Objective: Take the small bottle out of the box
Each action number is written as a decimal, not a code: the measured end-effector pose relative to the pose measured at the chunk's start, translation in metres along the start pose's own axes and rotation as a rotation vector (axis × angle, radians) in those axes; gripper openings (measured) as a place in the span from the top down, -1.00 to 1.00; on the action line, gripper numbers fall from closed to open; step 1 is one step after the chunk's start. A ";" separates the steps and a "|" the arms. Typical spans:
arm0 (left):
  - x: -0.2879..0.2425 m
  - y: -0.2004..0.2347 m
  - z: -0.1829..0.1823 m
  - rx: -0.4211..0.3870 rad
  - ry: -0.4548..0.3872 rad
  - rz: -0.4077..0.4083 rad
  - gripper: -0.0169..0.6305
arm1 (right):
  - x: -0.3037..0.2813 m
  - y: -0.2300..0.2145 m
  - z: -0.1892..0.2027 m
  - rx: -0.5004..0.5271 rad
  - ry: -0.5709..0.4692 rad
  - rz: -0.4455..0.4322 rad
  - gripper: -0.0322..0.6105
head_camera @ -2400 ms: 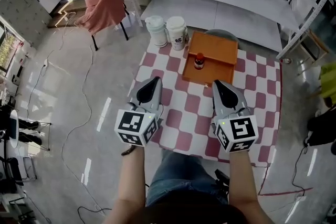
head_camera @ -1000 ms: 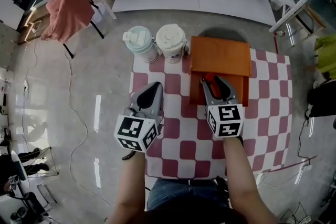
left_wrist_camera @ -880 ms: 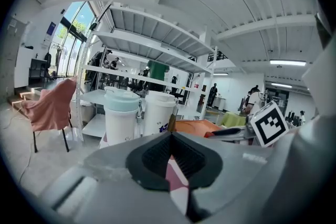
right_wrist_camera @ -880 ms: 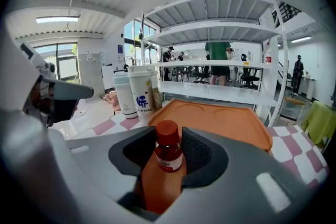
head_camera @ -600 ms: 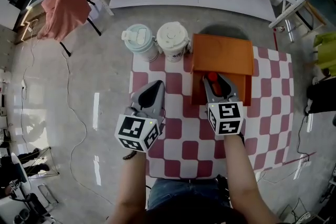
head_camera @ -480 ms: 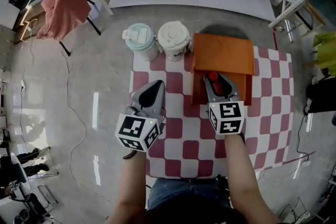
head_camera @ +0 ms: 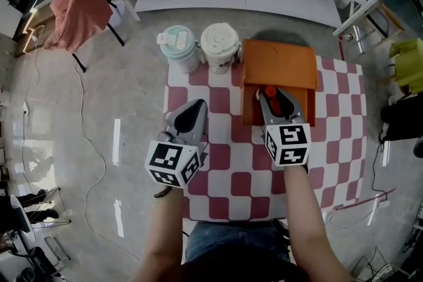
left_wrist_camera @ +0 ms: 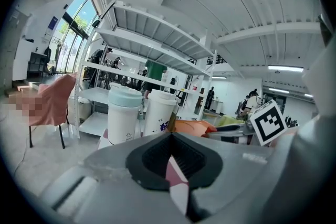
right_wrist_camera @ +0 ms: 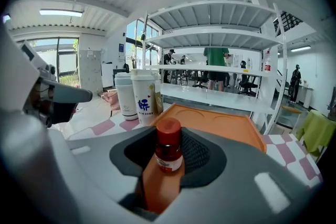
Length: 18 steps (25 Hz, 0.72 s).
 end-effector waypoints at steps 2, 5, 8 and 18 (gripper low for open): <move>0.005 -0.004 -0.004 -0.003 -0.014 -0.002 0.99 | 0.007 0.002 -0.009 0.011 -0.018 -0.004 0.47; 0.015 -0.012 -0.015 -0.015 -0.042 -0.006 0.99 | 0.021 0.005 -0.025 0.029 -0.047 -0.011 0.47; 0.027 -0.021 -0.029 -0.027 -0.073 -0.014 0.99 | 0.035 0.007 -0.041 0.045 -0.074 -0.018 0.47; 0.065 -0.050 -0.061 -0.073 -0.157 -0.042 0.99 | 0.082 0.020 -0.077 0.067 -0.144 -0.067 0.47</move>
Point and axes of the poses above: the fingertips, and each gripper's own axes: x backward along the fingers, y to its left, z out of its underside, the point moved 2 cm from there along x, backward along the fingers, and after that the axes turned 3 degrees about z, right-handed, at the moved point
